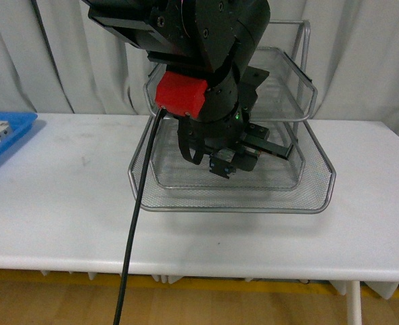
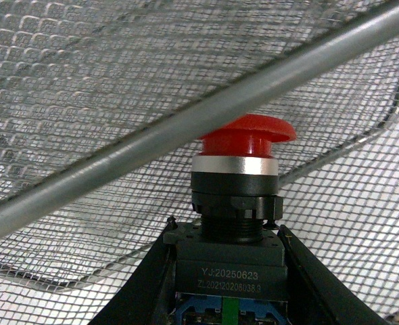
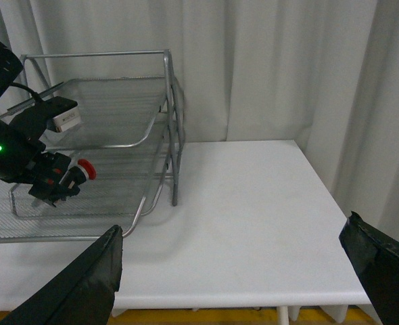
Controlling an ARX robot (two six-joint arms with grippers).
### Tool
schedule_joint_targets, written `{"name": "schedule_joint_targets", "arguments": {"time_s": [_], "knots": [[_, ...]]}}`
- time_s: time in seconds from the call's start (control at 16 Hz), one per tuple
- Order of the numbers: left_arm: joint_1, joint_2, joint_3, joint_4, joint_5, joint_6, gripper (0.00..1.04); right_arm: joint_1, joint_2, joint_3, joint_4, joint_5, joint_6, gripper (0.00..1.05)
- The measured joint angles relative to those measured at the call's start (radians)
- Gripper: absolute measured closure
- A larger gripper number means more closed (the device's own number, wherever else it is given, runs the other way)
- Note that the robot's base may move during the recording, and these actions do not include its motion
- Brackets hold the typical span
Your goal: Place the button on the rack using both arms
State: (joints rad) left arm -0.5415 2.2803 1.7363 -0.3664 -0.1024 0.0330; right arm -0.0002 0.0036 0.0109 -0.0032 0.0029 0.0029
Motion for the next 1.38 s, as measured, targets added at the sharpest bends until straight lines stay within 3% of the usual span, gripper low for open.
{"name": "schedule_joint_targets", "arguments": {"time_s": [0.25,0.56,0.62,1.12,1.38], "knots": [[0.008,0.023,0.038,-0.003,0.006,-0.053,0.69,0.0,0.0,0.0,0.0,0.0,0.0,0.06],[0.005,0.034,0.049,-0.006,0.038,-0.104,0.11,0.0,0.0,0.0,0.0,0.0,0.0,0.06],[0.005,0.028,0.028,0.005,0.043,-0.105,0.05,0.0,0.0,0.0,0.0,0.0,0.0,0.06],[0.009,-0.185,-0.204,0.088,0.08,-0.106,0.07,0.0,0.0,0.0,0.0,0.0,0.0,0.06],[-0.009,-0.388,-0.392,0.235,0.094,-0.081,0.07,0.0,0.0,0.0,0.0,0.0,0.0,0.06]]}}
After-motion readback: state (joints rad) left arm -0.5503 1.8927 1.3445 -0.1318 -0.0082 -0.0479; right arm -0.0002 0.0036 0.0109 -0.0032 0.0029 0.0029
